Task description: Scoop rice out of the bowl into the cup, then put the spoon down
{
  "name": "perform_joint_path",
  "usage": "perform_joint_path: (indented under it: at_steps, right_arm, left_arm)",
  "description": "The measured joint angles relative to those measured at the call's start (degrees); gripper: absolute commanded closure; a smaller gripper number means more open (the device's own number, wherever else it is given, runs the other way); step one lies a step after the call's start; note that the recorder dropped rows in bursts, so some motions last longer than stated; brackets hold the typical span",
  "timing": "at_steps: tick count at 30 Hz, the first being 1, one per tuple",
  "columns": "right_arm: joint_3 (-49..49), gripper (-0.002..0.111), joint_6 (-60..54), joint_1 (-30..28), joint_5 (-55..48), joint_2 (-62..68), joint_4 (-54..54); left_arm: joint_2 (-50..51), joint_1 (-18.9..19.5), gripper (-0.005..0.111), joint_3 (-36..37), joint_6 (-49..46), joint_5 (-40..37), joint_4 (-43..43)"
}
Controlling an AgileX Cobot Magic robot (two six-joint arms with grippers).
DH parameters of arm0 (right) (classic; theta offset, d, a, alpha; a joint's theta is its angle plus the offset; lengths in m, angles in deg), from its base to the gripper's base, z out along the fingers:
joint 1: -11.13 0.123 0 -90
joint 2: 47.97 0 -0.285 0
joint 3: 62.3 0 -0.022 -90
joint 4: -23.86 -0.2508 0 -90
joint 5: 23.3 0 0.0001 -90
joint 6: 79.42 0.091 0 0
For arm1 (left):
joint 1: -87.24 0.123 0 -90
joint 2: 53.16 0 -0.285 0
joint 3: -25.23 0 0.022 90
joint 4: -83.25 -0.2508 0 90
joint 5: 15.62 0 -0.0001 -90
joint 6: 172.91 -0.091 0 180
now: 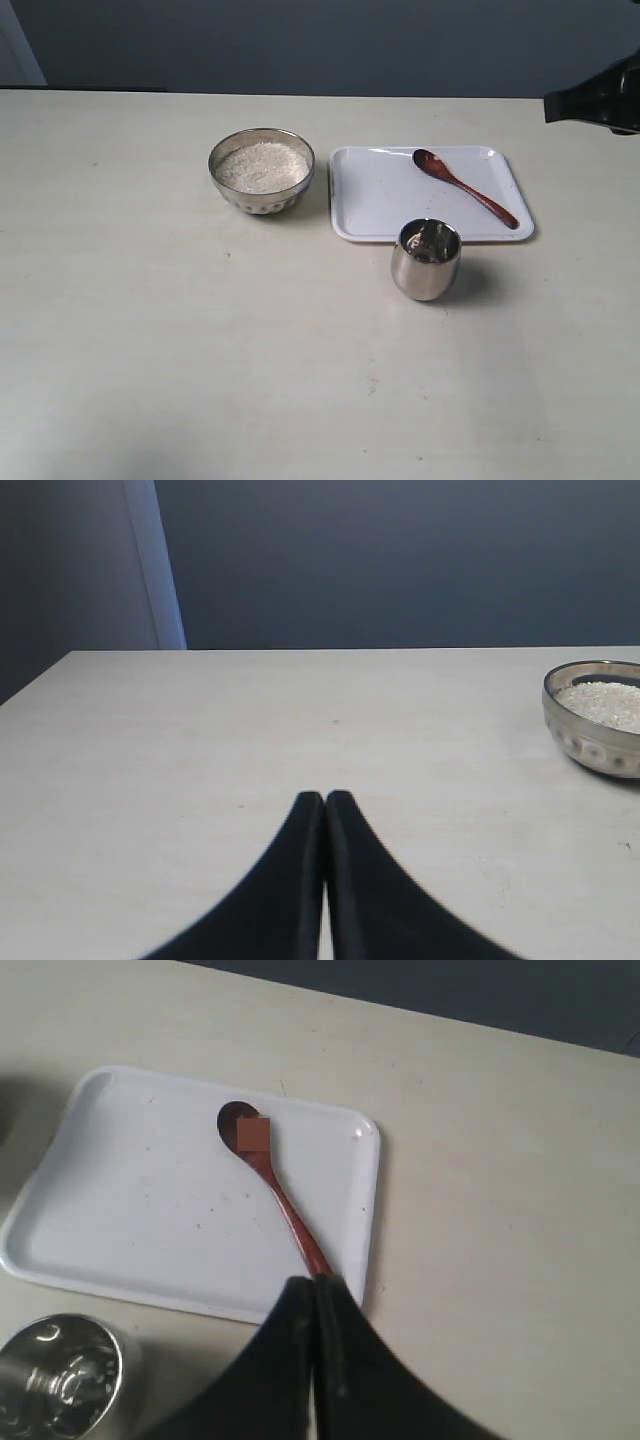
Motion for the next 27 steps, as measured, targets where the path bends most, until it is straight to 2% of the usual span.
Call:
perform_joint_path:
  at_steps: [6, 11, 19, 27]
  right_arm:
    - [0.11, 0.109, 0.00, -0.11, 2.35, -1.35, 2.76]
    - [2.09, 0.109, 0.00, -3.66, 1.04, -12.21, 4.22]
    - [22.96, 0.109, 0.00, -14.54, 12.11, -37.36, -2.19]
    - [39.56, 0.109, 0.02, -16.29, 12.40, -56.16, -6.24]
  left_arm:
    - [0.00, 0.00, 0.106, 0.00, 0.00, 0.00, 0.00]
    - [0.00, 0.00, 0.106, 0.00, 0.00, 0.00, 0.00]
    - [0.00, 0.00, 0.106, 0.00, 0.00, 0.00, 0.00]
    - [0.00, 0.00, 0.106, 0.00, 0.00, 0.00, 0.00]
